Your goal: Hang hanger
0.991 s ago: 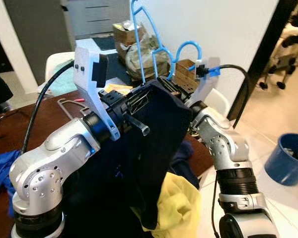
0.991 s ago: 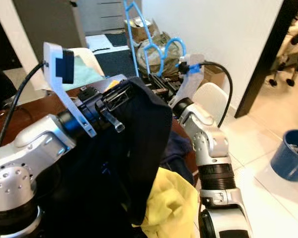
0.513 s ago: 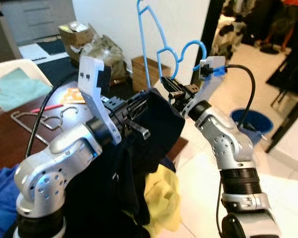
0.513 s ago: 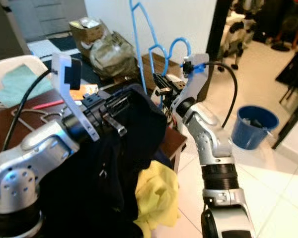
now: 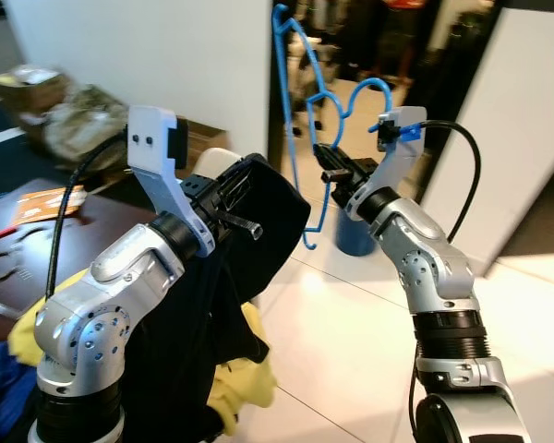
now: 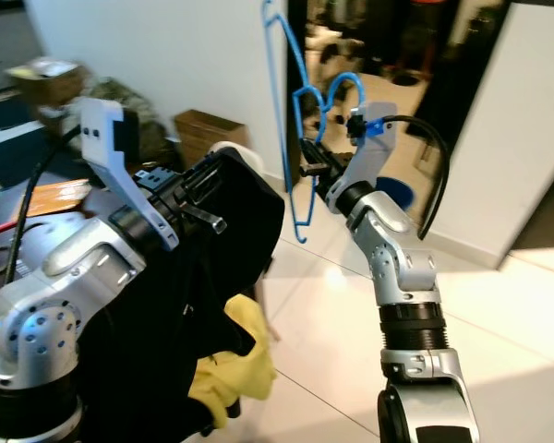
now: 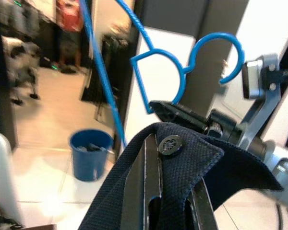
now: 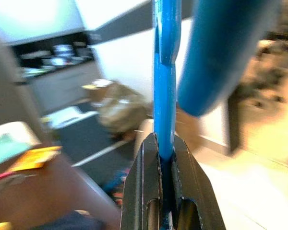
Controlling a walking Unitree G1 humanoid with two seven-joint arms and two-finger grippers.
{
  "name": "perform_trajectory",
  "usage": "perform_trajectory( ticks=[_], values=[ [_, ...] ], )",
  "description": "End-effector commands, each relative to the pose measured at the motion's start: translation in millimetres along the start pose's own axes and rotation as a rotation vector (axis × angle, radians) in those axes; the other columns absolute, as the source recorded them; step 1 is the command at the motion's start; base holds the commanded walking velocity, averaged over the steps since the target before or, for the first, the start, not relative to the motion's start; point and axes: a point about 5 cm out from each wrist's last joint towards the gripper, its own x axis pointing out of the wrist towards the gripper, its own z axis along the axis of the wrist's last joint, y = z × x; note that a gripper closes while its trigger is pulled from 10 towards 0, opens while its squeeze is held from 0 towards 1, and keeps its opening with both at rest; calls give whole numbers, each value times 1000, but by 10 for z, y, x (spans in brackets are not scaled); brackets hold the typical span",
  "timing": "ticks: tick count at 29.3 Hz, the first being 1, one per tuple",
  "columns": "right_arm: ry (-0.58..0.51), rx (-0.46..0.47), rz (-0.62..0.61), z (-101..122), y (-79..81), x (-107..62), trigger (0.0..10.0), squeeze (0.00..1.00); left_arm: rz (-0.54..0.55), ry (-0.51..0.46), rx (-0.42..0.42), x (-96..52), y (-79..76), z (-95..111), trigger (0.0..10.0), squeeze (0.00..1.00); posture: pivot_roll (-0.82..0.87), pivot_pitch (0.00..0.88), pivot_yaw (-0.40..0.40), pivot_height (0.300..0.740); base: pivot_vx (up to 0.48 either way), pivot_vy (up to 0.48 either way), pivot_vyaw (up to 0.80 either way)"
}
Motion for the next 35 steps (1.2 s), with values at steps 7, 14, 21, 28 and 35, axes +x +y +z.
perform_trajectory(
  ticks=[7,14,21,28,35],
  values=[
    [156,-189,-229,-410,-422,-305,10000,0,149,197,121,-271,295,-652,10000,0,-2,0,-31,740,0,0,-767],
    [266,-284,-239,-762,-455,-577,10000,0,371,189,81,-481,537,-872,10000,0,17,0,-60,740,0,0,-763],
    [264,-380,-256,-728,-570,-485,10000,0,480,192,119,-540,717,-875,10000,0,19,0,-71,740,0,0,-763],
    [276,-377,-273,-808,-620,-532,10000,0,674,164,76,-995,917,-925,10000,0,60,0,-99,740,0,0,-766],
    [231,-470,-291,-738,-621,-600,10000,0,644,109,121,-1003,857,-876,10000,0,56,0,-76,740,0,0,-777]
  ],
)
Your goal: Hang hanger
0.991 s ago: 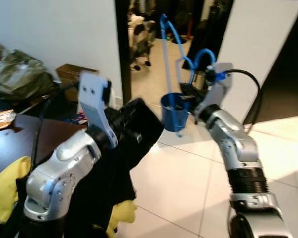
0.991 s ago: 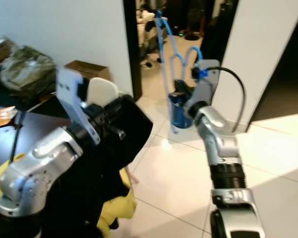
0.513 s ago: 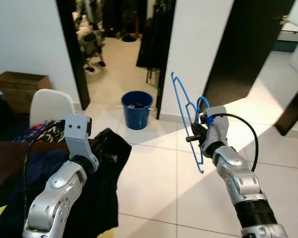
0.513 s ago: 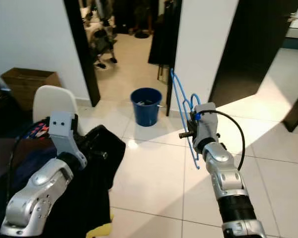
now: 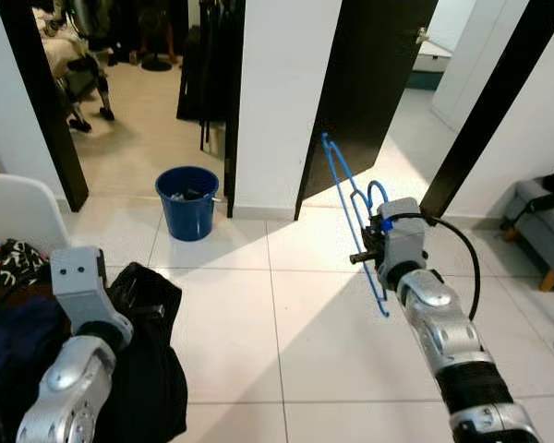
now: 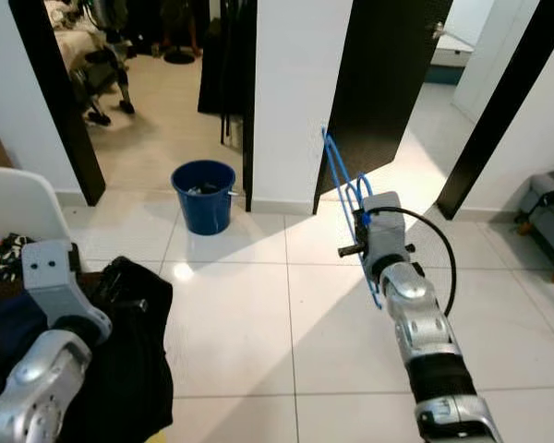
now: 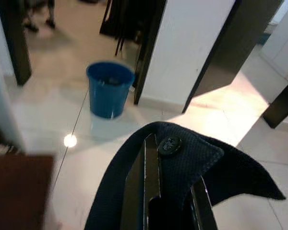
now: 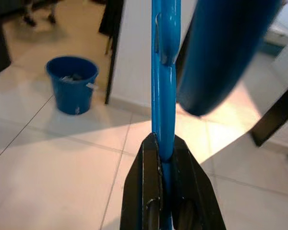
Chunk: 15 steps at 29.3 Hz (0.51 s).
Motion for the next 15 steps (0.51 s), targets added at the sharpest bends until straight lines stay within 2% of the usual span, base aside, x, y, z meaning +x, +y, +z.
perform_trajectory(
  ticks=[1,8,15],
  values=[
    [-28,-48,-37,15,-60,-45,10000,0,-44,-27,-17,11,-84,24,10000,0,56,0,-76,740,0,0,-781],
    [-40,-74,-92,-21,-102,-156,10000,0,-113,-28,-38,73,-138,47,10000,0,21,0,-23,740,0,0,-781],
    [-46,-89,-101,-18,-81,-236,10000,0,-127,-34,-24,33,-136,55,10000,0,16,0,1,740,0,0,-781]
  ],
)
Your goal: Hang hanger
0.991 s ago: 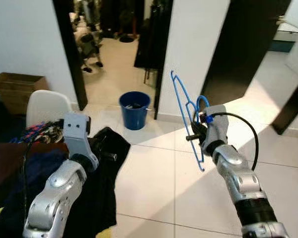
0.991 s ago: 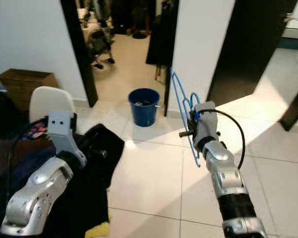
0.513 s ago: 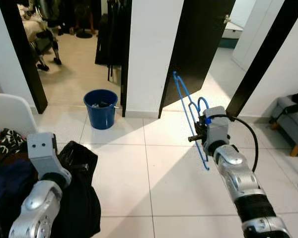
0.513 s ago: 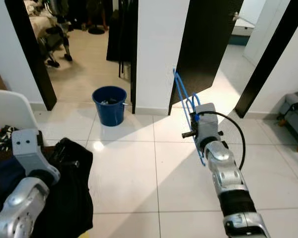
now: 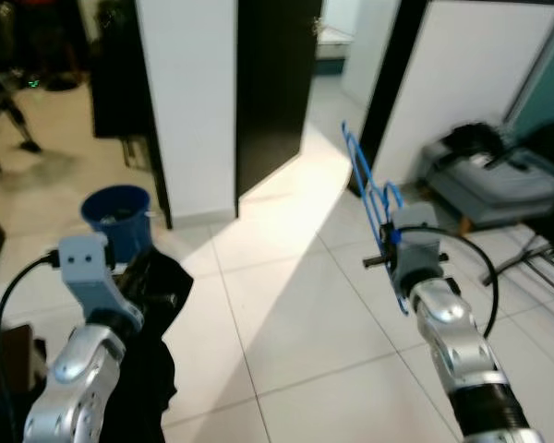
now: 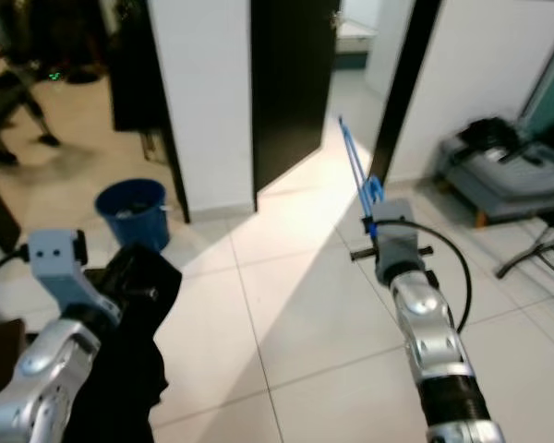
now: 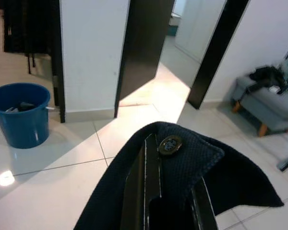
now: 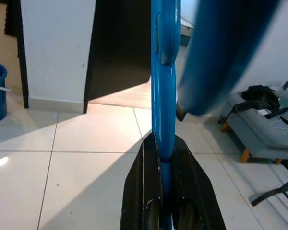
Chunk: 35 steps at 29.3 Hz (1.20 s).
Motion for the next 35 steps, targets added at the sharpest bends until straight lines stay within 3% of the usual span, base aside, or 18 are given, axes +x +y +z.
perform_trajectory(
  ticks=[1,9,28,35],
  values=[
    [-4,-10,-16,17,-27,-23,10000,0,-21,-8,2,-6,-15,19,10000,0,16,0,1,740,0,0,-781],
    [7,-37,-47,-7,-71,-51,10000,0,-19,-10,5,-21,75,45,10000,0,12,0,14,740,0,0,-781],
    [0,-32,-30,16,3,-63,10000,0,-55,-4,17,28,84,61,10000,0,9,0,37,740,0,0,-784],
    [-25,-61,29,48,65,-43,10000,0,-57,-2,15,59,86,55,10000,0,7,0,30,740,0,0,0]
  ],
)
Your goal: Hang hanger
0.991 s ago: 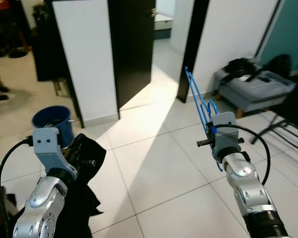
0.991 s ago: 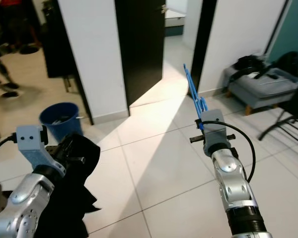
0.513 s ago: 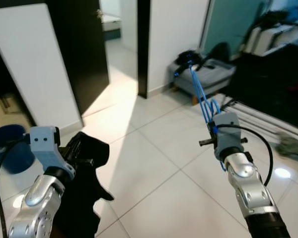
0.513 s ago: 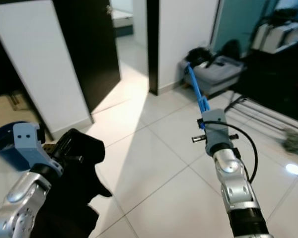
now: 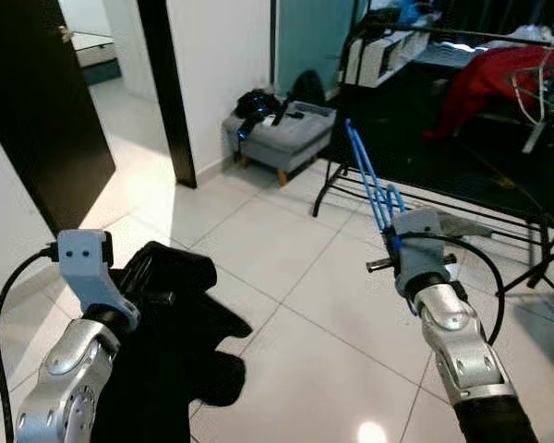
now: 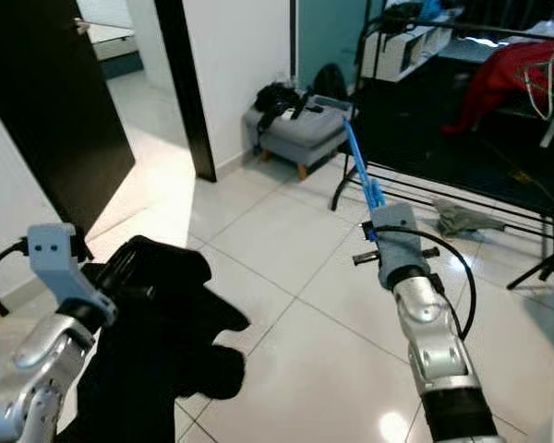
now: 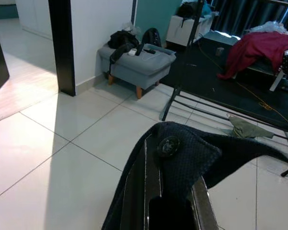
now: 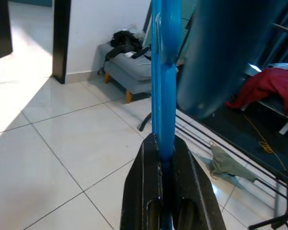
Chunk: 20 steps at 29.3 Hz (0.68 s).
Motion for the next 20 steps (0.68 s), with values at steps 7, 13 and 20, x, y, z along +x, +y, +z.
perform_trajectory(
  ticks=[7,13,20],
  values=[
    [-13,-15,32,25,58,53,10000,0,15,2,8,23,41,-13,10000,0,9,0,19,740,0,0,0],
    [-11,-16,53,19,49,73,10000,0,20,1,11,31,39,-21,10000,0,8,0,8,740,0,0,0],
    [-10,-9,56,21,36,96,10000,0,23,-3,6,46,29,-19,10000,0,9,0,5,740,0,0,0]
  ],
)
